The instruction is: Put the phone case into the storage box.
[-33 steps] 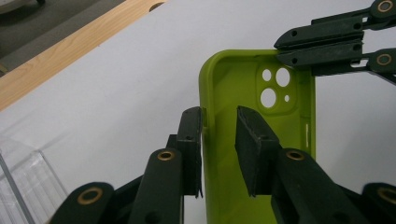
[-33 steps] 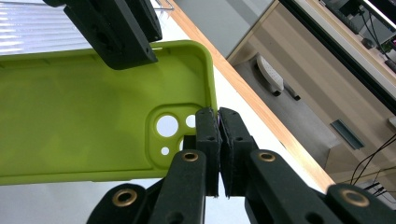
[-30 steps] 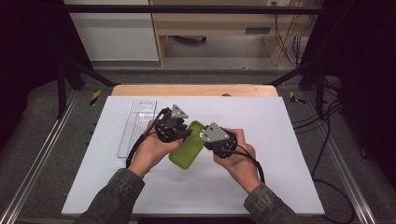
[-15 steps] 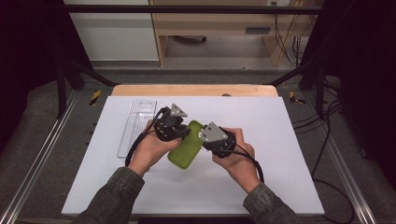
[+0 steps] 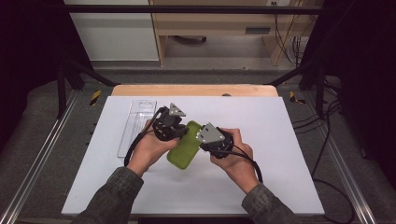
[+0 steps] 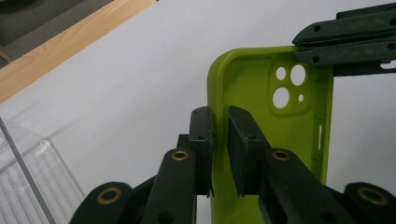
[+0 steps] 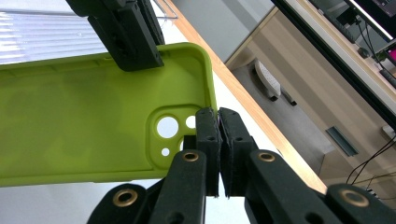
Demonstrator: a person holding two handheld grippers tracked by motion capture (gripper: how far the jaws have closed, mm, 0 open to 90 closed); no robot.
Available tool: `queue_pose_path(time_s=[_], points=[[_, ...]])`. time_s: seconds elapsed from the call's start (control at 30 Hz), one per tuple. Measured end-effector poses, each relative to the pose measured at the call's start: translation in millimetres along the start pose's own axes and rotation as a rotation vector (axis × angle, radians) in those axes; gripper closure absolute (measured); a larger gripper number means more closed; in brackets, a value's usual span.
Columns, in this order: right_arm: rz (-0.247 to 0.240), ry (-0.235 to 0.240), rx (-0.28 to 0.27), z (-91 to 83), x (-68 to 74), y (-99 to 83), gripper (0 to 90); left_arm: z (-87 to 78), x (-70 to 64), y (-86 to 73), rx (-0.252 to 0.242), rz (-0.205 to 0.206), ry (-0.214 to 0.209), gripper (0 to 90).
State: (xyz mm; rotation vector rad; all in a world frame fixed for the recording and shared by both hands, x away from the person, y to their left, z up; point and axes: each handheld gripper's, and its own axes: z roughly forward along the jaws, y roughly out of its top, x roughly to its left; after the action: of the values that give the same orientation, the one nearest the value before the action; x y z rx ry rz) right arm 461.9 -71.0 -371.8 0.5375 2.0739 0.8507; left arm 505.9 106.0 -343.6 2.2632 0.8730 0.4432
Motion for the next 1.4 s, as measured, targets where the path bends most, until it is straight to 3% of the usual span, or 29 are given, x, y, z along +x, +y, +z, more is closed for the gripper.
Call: queue_pose_path(time_s=[0.43,0.6,0.73,0.9,1.07,1.23,1.4], points=[[0.005,-0.007,0.000,-0.2,1.1,5.4,87.4,2.5,-1.9,-1.9,-0.019,0.016,0.069,86.2],[0.005,0.008,-0.002,0.9,2.3,5.8,86.8,1.9,-2.6,-5.2,-0.033,0.018,0.093,87.0],[0.042,0.043,-0.026,-0.1,0.2,6.4,84.7,0.4,-3.4,-6.3,-0.035,0.038,0.113,87.2],[0.083,0.101,-0.043,-1.5,-0.8,7.3,73.6,0.7,-4.4,-7.5,-0.035,0.044,0.115,87.3],[0.129,0.136,-0.049,-2.2,-1.8,8.0,56.6,1.7,-4.6,-9.2,-0.036,0.046,0.116,87.3],[0.206,0.163,-0.051,-0.7,-6.4,7.1,39.0,2.6,-3.8,-12.1,-0.040,0.042,0.123,87.3],[0.279,0.183,-0.070,-0.1,-13.1,4.5,28.4,2.2,-3.0,-13.9,-0.049,0.038,0.134,87.2]])
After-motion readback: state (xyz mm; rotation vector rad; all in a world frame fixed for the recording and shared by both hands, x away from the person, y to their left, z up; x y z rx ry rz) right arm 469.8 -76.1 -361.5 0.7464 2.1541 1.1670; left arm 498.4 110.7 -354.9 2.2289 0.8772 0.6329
